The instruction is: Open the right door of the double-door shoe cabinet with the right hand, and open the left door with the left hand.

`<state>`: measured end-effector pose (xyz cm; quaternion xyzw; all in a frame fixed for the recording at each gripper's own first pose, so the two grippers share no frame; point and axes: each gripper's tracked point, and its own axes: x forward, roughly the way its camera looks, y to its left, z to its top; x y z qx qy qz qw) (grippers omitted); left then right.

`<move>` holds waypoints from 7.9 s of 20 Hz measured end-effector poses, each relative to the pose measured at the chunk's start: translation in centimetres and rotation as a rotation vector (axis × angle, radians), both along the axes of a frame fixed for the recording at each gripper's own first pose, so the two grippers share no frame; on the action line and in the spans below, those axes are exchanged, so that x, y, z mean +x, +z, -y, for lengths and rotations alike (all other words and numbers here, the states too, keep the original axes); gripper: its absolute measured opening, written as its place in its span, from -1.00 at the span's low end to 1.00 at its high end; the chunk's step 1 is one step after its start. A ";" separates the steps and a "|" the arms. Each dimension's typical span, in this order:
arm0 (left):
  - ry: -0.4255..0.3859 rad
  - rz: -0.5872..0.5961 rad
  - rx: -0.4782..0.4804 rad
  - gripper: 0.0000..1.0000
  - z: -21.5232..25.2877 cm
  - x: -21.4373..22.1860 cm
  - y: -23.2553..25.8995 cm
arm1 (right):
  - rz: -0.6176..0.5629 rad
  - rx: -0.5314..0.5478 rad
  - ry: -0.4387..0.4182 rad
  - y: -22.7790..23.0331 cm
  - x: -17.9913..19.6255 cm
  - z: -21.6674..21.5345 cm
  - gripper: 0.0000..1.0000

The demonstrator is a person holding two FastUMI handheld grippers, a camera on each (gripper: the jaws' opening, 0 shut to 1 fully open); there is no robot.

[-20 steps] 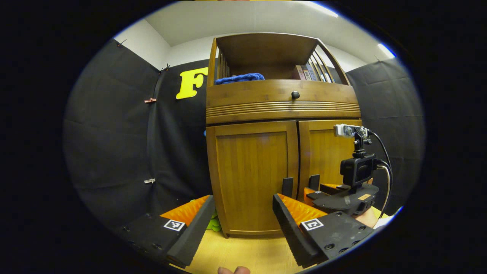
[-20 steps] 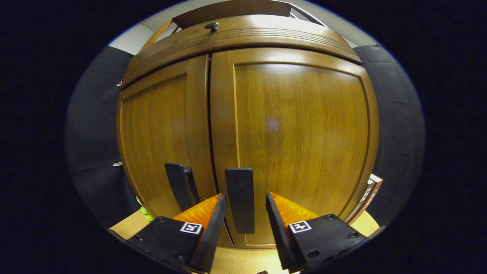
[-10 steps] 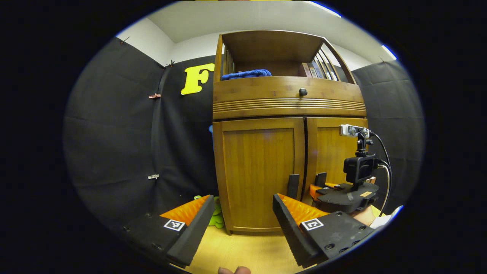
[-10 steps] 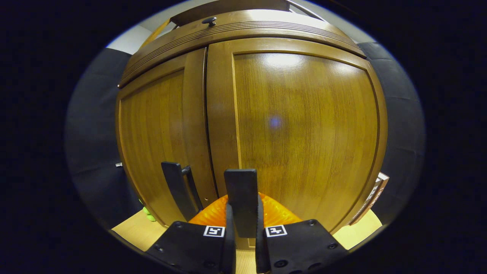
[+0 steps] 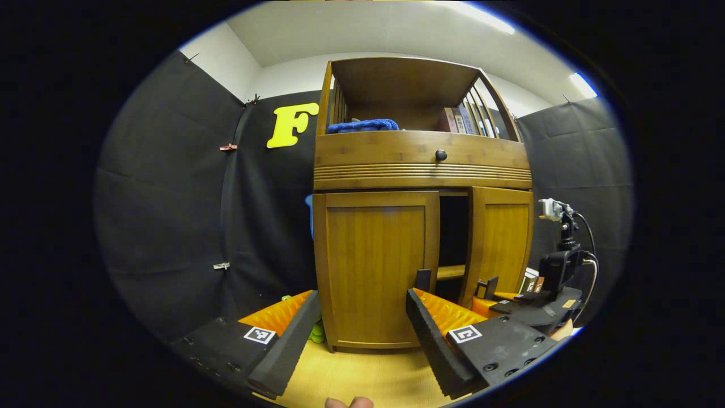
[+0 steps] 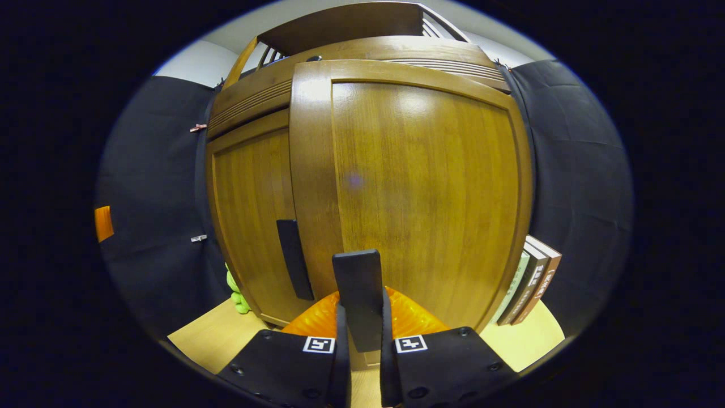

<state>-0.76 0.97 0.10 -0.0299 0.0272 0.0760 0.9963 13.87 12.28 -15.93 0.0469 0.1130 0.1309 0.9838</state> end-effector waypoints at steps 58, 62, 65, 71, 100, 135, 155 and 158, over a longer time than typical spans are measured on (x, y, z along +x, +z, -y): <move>-0.112 -0.128 0.015 0.39 8.8 21.6 -9.8 | 0.127 -0.177 -0.440 7.9 -10.6 33.7 0.95; -0.121 -0.145 -0.009 0.14 8.9 23.6 -11.1 | 0.117 -0.159 -0.461 7.8 -9.4 34.7 0.96; -0.131 -0.154 -0.022 -0.07 9.0 24.0 -11.5 | 0.114 -0.156 -0.492 8.0 -9.1 35.5 0.96; -0.152 -0.177 -0.026 -0.36 8.8 22.9 -11.8 | 0.118 -0.178 -0.525 9.0 -10.7 34.8 0.96; -0.163 -0.179 -0.039 -0.60 -7.4 1.1 -12.1 | 0.146 -0.144 -0.382 11.0 -22.8 14.2 0.96; -0.005 -0.056 0.002 0.96 -13.7 -8.4 -7.4 | 0.165 -0.057 -0.239 12.1 -22.1 10.5 0.96; -0.057 0.029 -0.039 0.97 -0.5 -9.5 -0.9 | 0.201 -0.087 -0.171 12.7 -20.6 13.0 0.96; -0.051 0.034 -0.022 0.97 0.5 -9.7 -0.5 | 0.210 -0.087 -0.167 13.0 -20.5 13.4 0.96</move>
